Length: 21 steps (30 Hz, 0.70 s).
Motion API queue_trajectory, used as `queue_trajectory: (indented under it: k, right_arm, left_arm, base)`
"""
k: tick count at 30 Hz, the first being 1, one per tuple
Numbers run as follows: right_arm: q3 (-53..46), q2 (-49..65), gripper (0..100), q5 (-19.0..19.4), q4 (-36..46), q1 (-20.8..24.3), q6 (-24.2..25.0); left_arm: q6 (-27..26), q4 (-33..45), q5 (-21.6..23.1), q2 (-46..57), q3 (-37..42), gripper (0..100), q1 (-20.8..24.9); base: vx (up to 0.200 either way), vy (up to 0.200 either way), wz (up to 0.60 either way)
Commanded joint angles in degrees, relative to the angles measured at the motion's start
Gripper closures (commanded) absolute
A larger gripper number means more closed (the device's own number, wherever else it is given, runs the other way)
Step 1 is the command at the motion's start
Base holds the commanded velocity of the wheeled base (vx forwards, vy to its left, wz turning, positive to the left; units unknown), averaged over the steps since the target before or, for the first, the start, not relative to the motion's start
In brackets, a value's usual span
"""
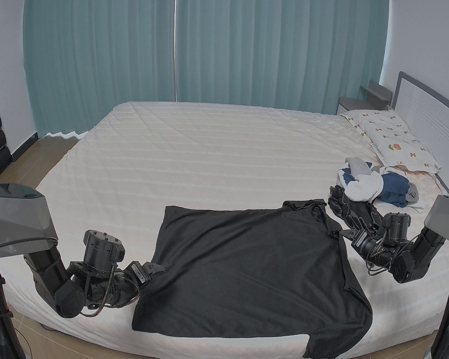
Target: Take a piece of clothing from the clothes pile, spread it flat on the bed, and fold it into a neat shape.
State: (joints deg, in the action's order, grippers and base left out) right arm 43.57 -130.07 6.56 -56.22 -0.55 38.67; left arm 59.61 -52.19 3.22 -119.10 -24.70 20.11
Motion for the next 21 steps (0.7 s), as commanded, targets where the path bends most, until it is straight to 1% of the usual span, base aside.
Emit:
queue_trajectory:
  k: [1,4,9,19,21]
  right_arm:
    - [-0.06,-0.09,0,-0.05,0.06,0.64,0.0]
    - [0.2,-0.18,0,0.03,0.06,1.34,0.0]
    - [0.38,-0.62,0,-0.05,0.06,3.36,0.0]
    - [0.99,-1.41,0,-0.05,-0.03,5.65,0.09]
    - [1.34,-1.41,0,-0.05,0.06,6.09,0.09]
  left_arm:
    - [0.24,-0.02,0.3,-0.08,0.0,0,0.01]
    - [0.33,0.07,0.56,-0.17,0.0,0,0.01]
    - [0.33,0.07,0.56,-0.17,0.0,0,0.28]
    - [0.33,-0.02,0.47,-0.17,0.0,0,0.63]
    - [0.33,-0.02,-0.05,-0.08,-0.35,0,0.54]
  base:
    - [0.0,0.0,0.0]
    - [0.0,0.0,0.0]
    - [0.0,-0.2,0.0]
    - [0.0,-0.2,0.0]
    - [0.0,0.0,0.0]
